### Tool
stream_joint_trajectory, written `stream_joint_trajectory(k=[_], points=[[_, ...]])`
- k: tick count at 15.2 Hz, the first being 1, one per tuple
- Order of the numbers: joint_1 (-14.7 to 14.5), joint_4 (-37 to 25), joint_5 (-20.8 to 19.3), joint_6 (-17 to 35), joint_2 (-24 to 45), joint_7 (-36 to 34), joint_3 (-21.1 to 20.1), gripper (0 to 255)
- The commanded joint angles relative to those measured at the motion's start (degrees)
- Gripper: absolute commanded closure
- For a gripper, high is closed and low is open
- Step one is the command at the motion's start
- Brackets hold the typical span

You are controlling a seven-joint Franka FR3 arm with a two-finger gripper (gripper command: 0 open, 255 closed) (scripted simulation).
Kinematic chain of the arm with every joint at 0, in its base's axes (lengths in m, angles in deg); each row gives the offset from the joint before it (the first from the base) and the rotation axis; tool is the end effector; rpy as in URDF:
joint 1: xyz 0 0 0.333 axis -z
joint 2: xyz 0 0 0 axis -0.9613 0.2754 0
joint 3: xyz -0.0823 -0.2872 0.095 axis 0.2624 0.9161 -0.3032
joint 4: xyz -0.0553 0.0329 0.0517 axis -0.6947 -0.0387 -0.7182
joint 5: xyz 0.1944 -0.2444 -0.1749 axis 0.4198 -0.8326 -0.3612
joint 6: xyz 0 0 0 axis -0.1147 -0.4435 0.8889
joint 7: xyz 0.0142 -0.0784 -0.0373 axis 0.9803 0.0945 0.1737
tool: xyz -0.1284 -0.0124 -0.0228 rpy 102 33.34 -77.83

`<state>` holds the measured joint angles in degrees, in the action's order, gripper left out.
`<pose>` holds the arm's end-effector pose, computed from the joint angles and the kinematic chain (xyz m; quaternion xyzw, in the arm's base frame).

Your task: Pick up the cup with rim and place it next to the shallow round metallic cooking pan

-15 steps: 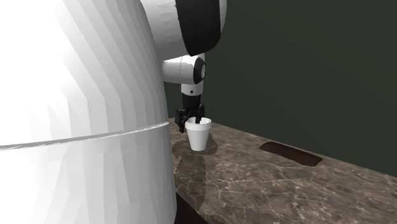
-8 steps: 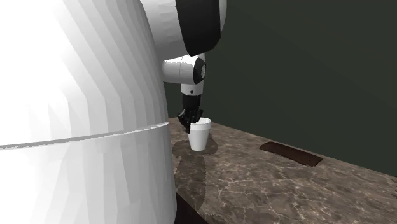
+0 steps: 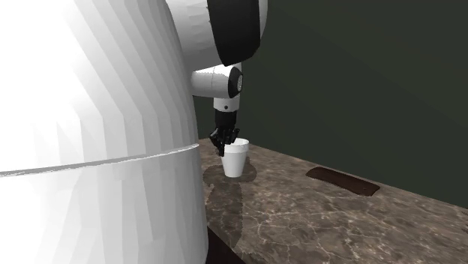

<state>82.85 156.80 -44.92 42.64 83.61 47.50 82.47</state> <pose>0.4638 -0.3731 0.4741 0.9930 0.0839 0.0799 0.0235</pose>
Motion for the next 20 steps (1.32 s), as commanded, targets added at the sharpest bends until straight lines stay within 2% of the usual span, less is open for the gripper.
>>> stream_joint_trajectory(k=[1, 20], points=[[0.0, -0.9, -0.2, -1.1, -0.2, -0.2, 0.1, 255], [1.1, -16.1, -0.7, -15.8, 0.3, -1.7, 0.6, 255]])
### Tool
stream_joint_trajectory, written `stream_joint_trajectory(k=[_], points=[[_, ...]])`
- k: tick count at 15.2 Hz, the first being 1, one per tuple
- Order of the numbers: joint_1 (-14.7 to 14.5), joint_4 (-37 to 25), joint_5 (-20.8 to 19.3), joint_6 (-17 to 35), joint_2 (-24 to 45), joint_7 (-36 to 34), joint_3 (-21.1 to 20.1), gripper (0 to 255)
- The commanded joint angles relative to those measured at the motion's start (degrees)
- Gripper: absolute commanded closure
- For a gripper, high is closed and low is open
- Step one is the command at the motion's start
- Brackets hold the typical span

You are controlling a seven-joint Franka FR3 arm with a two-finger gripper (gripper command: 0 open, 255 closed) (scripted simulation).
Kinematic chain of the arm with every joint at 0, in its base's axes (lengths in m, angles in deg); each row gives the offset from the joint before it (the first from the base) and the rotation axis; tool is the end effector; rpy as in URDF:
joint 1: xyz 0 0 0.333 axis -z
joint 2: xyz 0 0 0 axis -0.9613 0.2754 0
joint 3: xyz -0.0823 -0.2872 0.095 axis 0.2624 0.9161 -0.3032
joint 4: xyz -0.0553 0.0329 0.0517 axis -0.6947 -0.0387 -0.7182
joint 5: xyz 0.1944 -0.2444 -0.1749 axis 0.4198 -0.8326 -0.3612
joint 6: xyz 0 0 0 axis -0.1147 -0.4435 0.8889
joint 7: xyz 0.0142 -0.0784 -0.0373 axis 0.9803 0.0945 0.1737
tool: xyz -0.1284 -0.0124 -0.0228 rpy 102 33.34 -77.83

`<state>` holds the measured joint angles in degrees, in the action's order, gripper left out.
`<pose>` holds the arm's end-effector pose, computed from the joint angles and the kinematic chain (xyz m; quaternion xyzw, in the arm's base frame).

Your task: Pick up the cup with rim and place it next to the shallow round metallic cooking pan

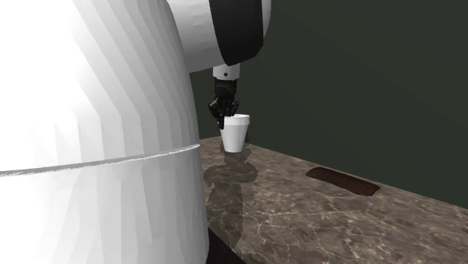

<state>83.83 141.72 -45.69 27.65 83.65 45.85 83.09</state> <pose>0.4621 -0.3718 0.5678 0.9930 0.0838 0.0795 0.0233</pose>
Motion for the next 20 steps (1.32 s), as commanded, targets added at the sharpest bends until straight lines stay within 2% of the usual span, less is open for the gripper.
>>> stream_joint_trajectory(k=[1, 11, 18, 19, 20], points=[[0.3, -2.0, 0.2, -1.6, 0.4, 0.0, 0.1, 255], [2.5, -14.0, 2.2, -10.9, 3.7, 0.0, 0.3, 255], [5.8, -25.6, 5.0, -18.8, 7.9, 0.1, 0.4, 255], [5.9, -25.9, 5.1, -19.0, 8.1, 0.1, 0.4, 255], [3.9, -23.5, 3.8, -17.9, 6.3, -1.2, 0.2, 255]])
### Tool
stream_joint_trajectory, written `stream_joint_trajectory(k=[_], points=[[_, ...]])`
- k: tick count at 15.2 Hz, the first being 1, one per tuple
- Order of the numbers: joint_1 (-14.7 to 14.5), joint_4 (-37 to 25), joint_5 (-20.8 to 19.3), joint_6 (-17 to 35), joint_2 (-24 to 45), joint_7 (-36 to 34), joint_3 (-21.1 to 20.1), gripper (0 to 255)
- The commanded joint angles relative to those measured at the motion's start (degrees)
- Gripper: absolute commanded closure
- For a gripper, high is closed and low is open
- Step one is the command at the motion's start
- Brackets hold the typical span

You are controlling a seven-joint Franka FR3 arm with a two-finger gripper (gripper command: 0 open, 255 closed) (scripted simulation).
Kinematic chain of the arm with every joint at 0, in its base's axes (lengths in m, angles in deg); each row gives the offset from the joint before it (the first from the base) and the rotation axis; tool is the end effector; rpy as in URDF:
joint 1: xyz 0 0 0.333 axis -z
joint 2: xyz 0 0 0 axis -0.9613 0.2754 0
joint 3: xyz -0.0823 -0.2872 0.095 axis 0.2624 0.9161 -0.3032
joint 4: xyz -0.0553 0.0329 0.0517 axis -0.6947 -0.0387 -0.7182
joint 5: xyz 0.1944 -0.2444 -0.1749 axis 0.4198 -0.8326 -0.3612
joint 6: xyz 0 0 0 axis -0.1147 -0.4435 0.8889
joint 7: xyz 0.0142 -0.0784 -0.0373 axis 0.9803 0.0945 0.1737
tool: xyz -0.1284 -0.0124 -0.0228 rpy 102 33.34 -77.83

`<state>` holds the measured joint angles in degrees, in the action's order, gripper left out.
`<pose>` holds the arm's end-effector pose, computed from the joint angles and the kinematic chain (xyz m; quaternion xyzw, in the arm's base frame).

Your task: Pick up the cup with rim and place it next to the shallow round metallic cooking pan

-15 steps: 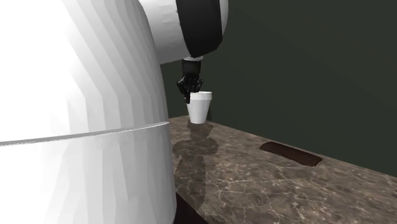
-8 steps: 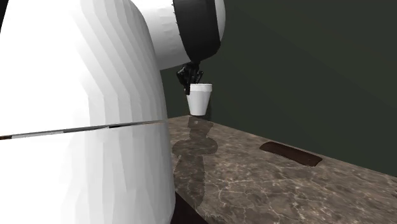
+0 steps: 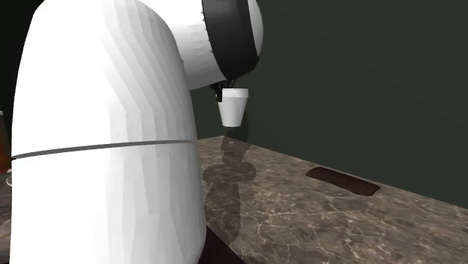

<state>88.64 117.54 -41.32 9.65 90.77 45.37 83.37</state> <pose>0.4654 -0.3666 0.6549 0.9931 0.0835 0.0795 0.0232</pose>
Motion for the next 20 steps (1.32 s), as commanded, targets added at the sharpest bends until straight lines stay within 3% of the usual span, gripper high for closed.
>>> stream_joint_trajectory(k=[1, 8, 20], points=[[-2.8, 2.8, -1.8, 1.0, -2.4, -2.2, -0.3, 255], [-12.9, 13.2, -8.8, 5.0, -11.0, -12.8, -3.6, 255], [-23.5, 18.4, -14.4, 6.9, -15.7, -30.4, -11.6, 255]])
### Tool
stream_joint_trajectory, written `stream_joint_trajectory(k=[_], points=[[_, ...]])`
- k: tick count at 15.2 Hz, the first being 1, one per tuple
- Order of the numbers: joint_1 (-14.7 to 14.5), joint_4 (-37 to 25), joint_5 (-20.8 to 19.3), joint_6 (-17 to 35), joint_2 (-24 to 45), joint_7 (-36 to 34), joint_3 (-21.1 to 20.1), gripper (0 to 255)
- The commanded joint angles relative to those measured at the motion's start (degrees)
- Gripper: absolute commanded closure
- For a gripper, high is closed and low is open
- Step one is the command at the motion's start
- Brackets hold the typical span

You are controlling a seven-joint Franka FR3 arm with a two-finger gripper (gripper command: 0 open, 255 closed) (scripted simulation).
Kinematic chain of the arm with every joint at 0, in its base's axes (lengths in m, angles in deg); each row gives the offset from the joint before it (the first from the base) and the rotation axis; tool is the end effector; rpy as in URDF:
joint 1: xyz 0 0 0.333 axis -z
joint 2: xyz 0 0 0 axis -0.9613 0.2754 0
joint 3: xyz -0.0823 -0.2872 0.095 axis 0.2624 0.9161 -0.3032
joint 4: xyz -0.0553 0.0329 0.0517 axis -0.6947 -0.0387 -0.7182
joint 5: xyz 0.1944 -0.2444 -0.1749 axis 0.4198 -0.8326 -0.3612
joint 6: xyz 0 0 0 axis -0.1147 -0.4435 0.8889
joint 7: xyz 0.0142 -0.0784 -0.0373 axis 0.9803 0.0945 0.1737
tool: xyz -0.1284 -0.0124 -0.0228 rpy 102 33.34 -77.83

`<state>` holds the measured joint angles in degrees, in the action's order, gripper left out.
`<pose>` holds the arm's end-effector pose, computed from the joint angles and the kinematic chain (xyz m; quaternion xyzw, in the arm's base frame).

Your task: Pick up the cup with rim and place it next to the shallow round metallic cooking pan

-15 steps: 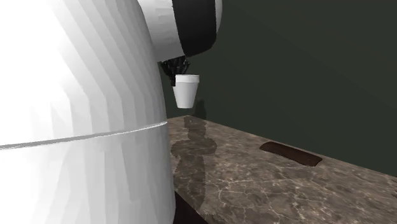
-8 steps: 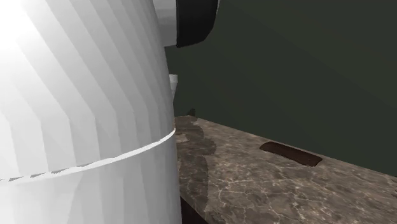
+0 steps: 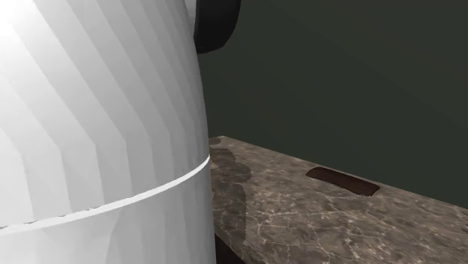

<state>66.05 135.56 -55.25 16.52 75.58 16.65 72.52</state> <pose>0.5222 -0.1335 0.6606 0.9930 0.0843 0.0791 0.0231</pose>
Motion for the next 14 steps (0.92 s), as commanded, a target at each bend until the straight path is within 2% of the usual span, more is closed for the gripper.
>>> stream_joint_trajectory(k=[1, 8, 14], points=[[-1.7, 0.2, -0.7, 0.0, -0.4, -3.1, -1.4, 255], [-6.5, -3.2, -1.6, -0.9, 2.3, -12.0, -5.5, 255], [-10.2, -10.1, -1.6, -3.0, 7.4, -18.9, -8.4, 255]])
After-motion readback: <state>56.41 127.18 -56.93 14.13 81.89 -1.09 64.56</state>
